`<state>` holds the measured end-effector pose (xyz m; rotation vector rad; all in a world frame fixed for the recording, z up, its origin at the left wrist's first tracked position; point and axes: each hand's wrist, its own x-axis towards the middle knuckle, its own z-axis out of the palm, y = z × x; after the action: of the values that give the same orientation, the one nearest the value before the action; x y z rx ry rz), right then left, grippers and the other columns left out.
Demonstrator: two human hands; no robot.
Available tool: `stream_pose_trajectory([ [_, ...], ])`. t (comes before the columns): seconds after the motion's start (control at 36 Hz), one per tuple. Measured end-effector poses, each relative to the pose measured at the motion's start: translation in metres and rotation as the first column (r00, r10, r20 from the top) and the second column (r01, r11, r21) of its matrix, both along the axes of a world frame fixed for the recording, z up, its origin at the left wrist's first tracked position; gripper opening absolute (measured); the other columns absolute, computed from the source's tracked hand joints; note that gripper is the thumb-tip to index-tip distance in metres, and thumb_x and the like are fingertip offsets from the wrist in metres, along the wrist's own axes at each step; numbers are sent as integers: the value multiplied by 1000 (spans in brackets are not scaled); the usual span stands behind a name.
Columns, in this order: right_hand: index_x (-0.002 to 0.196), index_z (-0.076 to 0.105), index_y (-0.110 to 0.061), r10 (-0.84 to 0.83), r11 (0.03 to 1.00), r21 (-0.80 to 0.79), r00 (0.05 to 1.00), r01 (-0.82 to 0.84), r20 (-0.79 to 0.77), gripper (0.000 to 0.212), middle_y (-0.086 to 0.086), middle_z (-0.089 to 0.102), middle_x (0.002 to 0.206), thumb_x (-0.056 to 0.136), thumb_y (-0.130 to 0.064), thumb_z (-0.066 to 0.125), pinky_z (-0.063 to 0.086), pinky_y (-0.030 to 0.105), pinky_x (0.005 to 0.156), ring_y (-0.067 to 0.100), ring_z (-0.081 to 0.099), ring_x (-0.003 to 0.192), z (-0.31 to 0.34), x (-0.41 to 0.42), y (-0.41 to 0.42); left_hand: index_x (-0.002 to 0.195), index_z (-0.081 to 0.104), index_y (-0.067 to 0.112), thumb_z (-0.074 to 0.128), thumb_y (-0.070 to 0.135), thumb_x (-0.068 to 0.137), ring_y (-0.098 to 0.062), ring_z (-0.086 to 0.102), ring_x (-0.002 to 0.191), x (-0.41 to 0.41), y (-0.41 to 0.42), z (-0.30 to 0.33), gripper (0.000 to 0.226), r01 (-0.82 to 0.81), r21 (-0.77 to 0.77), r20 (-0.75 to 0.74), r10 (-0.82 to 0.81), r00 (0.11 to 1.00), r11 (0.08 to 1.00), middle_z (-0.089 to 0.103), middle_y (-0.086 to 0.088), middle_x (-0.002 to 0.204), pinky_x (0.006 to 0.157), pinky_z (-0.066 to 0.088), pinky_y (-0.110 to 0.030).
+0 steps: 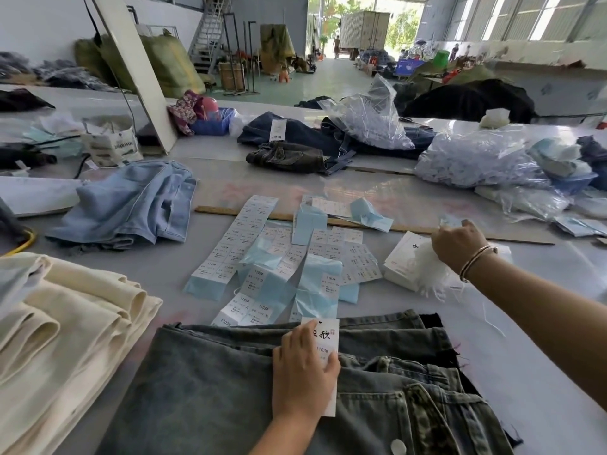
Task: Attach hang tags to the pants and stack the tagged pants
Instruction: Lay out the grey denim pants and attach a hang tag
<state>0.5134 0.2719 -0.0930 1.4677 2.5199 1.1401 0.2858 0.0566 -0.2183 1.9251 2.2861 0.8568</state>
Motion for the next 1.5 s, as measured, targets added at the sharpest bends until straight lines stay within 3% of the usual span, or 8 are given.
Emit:
stream_pose_trajectory([
  [0.17,117,50,-12,-312,935,-130,941,329,134,45,0,61,107,86,-43,59,42,31,90,14,63,89,5,3,4,107,66,10,87,33,55,-23,67,87,0,1,0,61,1,-16,-5,-1,1000,1000,68,-3,102,66,56,-37],
  [0.28,115,52,-14,-219,946,-203,960,253,174,30,2,58,114,91,-31,46,42,29,92,17,62,94,9,8,10,107,66,11,88,34,54,-21,67,87,0,1,1,61,11,-26,11,-10,1000,1000,68,-2,101,66,56,-36],
  [0.42,101,68,-10,-151,953,-302,878,8,-453,25,10,70,92,97,-21,47,43,31,68,29,64,78,20,0,-1,120,58,12,76,35,73,-21,59,106,-1,1,-2,55,-4,-12,119,5,993,1000,62,-2,116,86,50,-36],
  [0.53,97,70,-17,-182,765,-506,619,-399,-764,14,-4,66,80,94,-15,56,52,26,67,18,63,69,13,-25,-44,132,49,18,59,40,85,-18,46,119,-3,3,-6,52,1,-30,188,5,982,1000,51,1,131,100,39,-32],
  [0.78,102,71,-19,110,304,-820,873,-485,-476,35,-14,47,141,94,-46,50,30,12,105,-11,42,122,-54,-33,-159,143,34,30,41,71,83,-12,29,137,-29,6,-1,72,240,-306,-45,-266,963,921,31,10,150,111,21,-31],
  [1.08,59,55,-22,162,869,-287,780,-403,-604,32,-10,55,63,85,-40,54,43,26,62,9,53,57,-35,-16,-173,137,37,27,42,7,78,-5,36,133,-80,-29,22,63,438,-322,-31,-472,881,839,42,13,139,119,-3,-28],
  [1.28,108,64,-24,-89,805,-542,854,-241,-512,27,-4,59,108,94,-40,47,42,28,86,16,54,103,-58,-76,-178,141,35,25,45,26,90,-7,36,130,-42,-32,13,53,263,-180,-50,-275,960,948,39,11,141,114,20,-22],
  [1.5,102,66,-20,-210,794,-602,888,-91,-410,25,-1,65,111,96,-33,45,40,30,86,20,54,108,-80,-95,-173,133,54,19,50,19,98,-7,45,131,-39,-37,3,36,181,-43,227,-167,959,983,54,5,137,104,24,-7],
])
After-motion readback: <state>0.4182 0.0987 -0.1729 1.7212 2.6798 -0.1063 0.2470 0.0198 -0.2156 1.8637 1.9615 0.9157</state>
